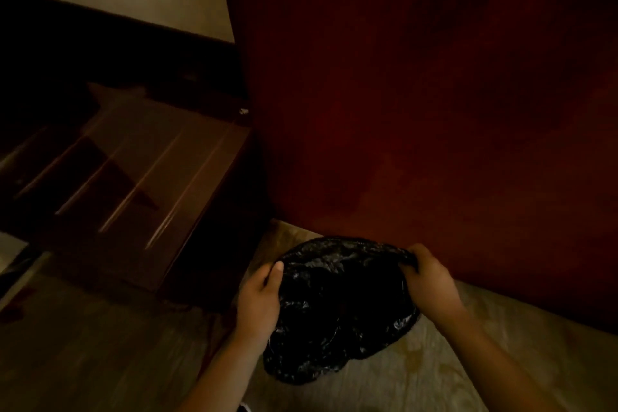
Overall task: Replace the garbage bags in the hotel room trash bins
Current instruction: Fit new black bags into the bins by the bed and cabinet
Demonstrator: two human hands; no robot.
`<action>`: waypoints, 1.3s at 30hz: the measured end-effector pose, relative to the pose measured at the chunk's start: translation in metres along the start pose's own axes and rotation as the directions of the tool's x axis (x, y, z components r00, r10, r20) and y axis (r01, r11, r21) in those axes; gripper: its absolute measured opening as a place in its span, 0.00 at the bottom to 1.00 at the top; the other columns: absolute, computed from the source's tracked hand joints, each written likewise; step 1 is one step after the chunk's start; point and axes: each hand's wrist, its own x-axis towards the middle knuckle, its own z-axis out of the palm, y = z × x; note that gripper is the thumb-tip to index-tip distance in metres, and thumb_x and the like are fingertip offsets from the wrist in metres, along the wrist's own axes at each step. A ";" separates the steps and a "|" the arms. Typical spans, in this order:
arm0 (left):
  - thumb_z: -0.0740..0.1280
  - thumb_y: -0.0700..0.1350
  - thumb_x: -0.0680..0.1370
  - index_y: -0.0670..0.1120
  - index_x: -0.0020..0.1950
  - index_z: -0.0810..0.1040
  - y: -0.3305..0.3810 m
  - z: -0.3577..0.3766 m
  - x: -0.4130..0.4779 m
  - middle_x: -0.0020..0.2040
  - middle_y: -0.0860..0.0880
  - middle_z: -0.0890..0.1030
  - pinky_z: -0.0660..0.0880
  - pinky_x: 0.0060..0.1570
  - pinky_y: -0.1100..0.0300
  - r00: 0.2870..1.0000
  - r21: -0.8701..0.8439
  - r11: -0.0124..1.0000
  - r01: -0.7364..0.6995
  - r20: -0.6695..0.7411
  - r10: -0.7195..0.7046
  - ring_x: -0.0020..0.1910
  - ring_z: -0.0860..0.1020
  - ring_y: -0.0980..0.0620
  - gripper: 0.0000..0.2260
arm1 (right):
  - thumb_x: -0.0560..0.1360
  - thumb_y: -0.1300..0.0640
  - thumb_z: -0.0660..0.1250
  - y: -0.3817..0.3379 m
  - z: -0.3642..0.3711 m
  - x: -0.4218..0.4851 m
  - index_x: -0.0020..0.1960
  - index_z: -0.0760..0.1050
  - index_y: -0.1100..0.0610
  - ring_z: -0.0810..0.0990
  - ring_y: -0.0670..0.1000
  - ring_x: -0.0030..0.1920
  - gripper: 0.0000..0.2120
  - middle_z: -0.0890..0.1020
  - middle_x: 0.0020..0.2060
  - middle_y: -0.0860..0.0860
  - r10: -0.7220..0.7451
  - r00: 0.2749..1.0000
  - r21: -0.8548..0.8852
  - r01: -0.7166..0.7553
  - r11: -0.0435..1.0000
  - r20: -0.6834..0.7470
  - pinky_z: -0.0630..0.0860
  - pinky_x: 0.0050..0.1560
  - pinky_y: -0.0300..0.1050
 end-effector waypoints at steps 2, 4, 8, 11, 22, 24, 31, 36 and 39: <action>0.62 0.53 0.82 0.49 0.43 0.83 -0.022 0.002 0.028 0.43 0.48 0.85 0.81 0.48 0.48 1.000 -0.076 0.997 0.018 -0.023 -0.020 0.44 0.84 0.51 0.15 | 0.83 0.56 0.61 0.000 0.029 0.016 0.51 0.72 0.52 0.81 0.60 0.38 0.03 0.81 0.39 0.55 -0.005 1.000 0.078 0.006 0.997 -0.015 0.77 0.36 0.59; 0.62 0.54 0.82 0.50 0.44 0.84 -0.046 0.006 0.055 0.45 0.48 0.85 0.81 0.51 0.47 1.000 -0.101 0.995 0.021 -0.009 -0.022 0.46 0.84 0.51 0.15 | 0.83 0.54 0.61 0.005 0.055 0.035 0.54 0.73 0.52 0.82 0.53 0.39 0.04 0.81 0.41 0.50 -0.019 1.000 0.125 0.022 0.992 -0.020 0.79 0.40 0.56; 0.61 0.53 0.82 0.55 0.45 0.84 -0.094 0.020 0.105 0.46 0.53 0.85 0.81 0.50 0.50 1.000 -0.135 0.991 -0.003 -0.025 0.000 0.47 0.84 0.55 0.13 | 0.83 0.55 0.61 0.028 0.103 0.077 0.55 0.75 0.53 0.82 0.47 0.42 0.05 0.81 0.44 0.47 -0.044 0.999 0.211 0.043 0.977 0.001 0.77 0.36 0.43; 0.61 0.51 0.83 0.58 0.47 0.84 -0.124 0.032 0.135 0.47 0.58 0.85 0.79 0.48 0.59 0.999 -0.171 0.985 -0.036 -0.045 0.029 0.48 0.83 0.60 0.12 | 0.83 0.55 0.61 0.048 0.137 0.105 0.53 0.74 0.52 0.82 0.54 0.40 0.04 0.81 0.43 0.50 -0.077 0.997 0.211 0.076 0.975 -0.002 0.78 0.38 0.53; 0.61 0.49 0.83 0.59 0.56 0.80 -0.227 0.056 0.217 0.46 0.66 0.79 0.67 0.45 0.79 0.962 0.117 0.963 -0.243 -0.096 0.255 0.47 0.76 0.72 0.09 | 0.83 0.60 0.60 0.121 0.235 0.172 0.54 0.73 0.52 0.76 0.39 0.28 0.05 0.78 0.41 0.50 -0.110 0.987 0.301 0.140 0.943 -0.114 0.70 0.28 0.35; 0.61 0.51 0.83 0.56 0.57 0.81 -0.241 0.058 0.230 0.47 0.65 0.80 0.69 0.47 0.74 0.961 0.193 0.945 -0.263 -0.038 0.275 0.49 0.77 0.69 0.10 | 0.82 0.56 0.62 0.133 0.241 0.181 0.59 0.73 0.51 0.79 0.40 0.32 0.06 0.80 0.45 0.50 -0.120 0.983 0.260 0.154 0.953 -0.142 0.73 0.30 0.37; 0.64 0.47 0.82 0.41 0.65 0.78 -0.251 0.060 0.255 0.53 0.56 0.79 0.69 0.55 0.66 0.947 0.202 0.930 -0.307 -0.030 0.319 0.60 0.76 0.52 0.15 | 0.76 0.39 0.68 0.147 0.245 0.167 0.76 0.65 0.50 0.65 0.55 0.73 0.33 0.67 0.73 0.51 -0.657 0.704 -0.445 0.513 0.734 -0.270 0.68 0.70 0.55; 0.65 0.49 0.81 0.42 0.71 0.73 -0.250 0.064 0.246 0.67 0.48 0.77 0.68 0.63 0.60 0.933 0.225 0.917 -0.328 -0.073 0.352 0.67 0.74 0.49 0.20 | 0.78 0.34 0.59 0.131 0.278 0.145 0.67 0.76 0.44 0.72 0.55 0.71 0.24 0.78 0.66 0.47 -0.793 0.595 -0.589 0.690 0.421 0.130 0.65 0.73 0.62; 0.65 0.48 0.81 0.47 0.66 0.78 -0.240 0.068 0.243 0.58 0.55 0.78 0.70 0.55 0.64 0.912 0.209 0.907 -0.366 -0.113 0.394 0.56 0.76 0.58 0.14 | 0.76 0.27 0.50 0.139 0.297 0.156 0.77 0.63 0.42 0.59 0.62 0.78 0.35 0.63 0.78 0.54 -0.574 0.732 -0.717 0.616 0.327 0.367 0.50 0.76 0.66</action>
